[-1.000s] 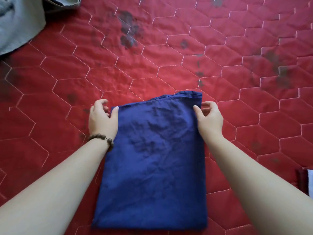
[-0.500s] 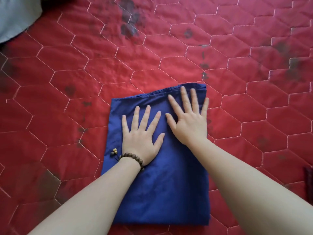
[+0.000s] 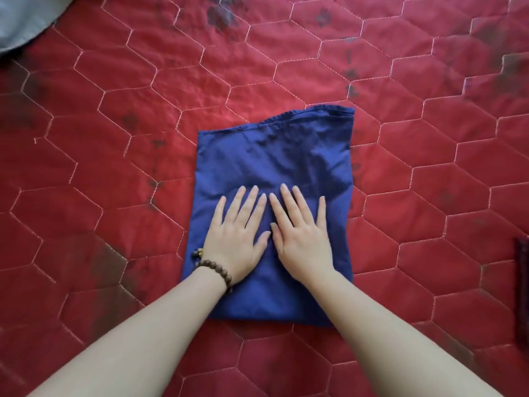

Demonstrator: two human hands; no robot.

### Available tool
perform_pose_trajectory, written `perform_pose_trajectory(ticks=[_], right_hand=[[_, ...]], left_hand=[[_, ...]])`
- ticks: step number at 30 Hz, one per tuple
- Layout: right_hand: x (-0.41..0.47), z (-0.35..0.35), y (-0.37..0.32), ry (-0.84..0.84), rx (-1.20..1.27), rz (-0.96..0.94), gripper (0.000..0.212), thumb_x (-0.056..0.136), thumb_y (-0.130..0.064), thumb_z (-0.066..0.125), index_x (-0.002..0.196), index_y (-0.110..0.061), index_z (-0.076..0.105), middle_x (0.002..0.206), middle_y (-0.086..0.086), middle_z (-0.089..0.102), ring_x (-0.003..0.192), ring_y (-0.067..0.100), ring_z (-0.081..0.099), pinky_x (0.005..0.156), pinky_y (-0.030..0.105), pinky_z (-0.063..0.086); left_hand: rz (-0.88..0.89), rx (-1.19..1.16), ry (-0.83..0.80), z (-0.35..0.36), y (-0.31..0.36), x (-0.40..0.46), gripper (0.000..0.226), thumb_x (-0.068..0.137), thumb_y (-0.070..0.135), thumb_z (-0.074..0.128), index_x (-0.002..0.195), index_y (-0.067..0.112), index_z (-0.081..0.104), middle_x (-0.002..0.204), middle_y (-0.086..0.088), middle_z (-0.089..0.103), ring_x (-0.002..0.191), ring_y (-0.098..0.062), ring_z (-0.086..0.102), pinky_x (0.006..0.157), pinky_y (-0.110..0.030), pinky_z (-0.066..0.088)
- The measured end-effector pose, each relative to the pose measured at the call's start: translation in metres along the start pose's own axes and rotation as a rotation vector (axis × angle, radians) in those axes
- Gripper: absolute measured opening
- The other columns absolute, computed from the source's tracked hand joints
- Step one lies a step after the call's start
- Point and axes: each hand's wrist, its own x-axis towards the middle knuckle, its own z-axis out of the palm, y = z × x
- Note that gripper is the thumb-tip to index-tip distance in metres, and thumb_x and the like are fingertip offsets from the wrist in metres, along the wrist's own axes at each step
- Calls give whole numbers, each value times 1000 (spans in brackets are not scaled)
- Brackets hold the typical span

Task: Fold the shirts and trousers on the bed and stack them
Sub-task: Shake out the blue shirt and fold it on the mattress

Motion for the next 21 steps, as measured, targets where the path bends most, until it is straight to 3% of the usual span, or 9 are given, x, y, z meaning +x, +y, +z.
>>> perform_pose_trajectory(ticks=[5, 8, 11, 16, 21], right_hand=[[-27, -9, 23, -18, -96, 262, 60, 98, -44, 34, 151, -16, 29, 160, 11, 17, 149, 26, 9, 116, 60, 5], [-61, -5, 6, -28, -89, 103, 65, 96, -49, 34, 151, -16, 28, 161, 11, 14, 149, 27, 8, 116, 62, 4], [-87, 4, 0, -118, -123, 29, 66, 95, -58, 32, 153, -28, 22, 162, 4, 10, 149, 26, 6, 116, 61, 7], [-90, 7, 20, -124, -117, 20, 65, 94, -62, 30, 153, -35, 18, 162, 3, 11, 149, 27, 6, 118, 57, 7], [-87, -6, 78, -144, -127, -229, 65, 94, -62, 33, 152, -35, 21, 161, 4, 16, 148, 28, 11, 116, 59, 12]], left_hand=[[-42, 30, 37, 3, -20, -19, 71, 91, 54, 31, 151, 17, 25, 159, -10, 19, 148, -30, 13, 116, -56, 13], [79, 28, 55, 9, -21, -38, 72, 89, 55, 35, 152, 22, 24, 160, -11, 17, 148, -31, 10, 115, -58, 14], [99, 25, 27, 14, -18, -42, 73, 89, 58, 34, 153, 26, 20, 160, -10, 14, 148, -32, 8, 115, -59, 15], [9, -20, 10, 20, -4, -46, 73, 89, 59, 34, 153, 27, 18, 161, -9, 12, 148, -32, 6, 116, -58, 11], [-221, -132, -58, 18, 57, -61, 73, 89, 57, 31, 153, 25, 17, 160, -11, 12, 148, -34, 6, 115, -60, 12]])
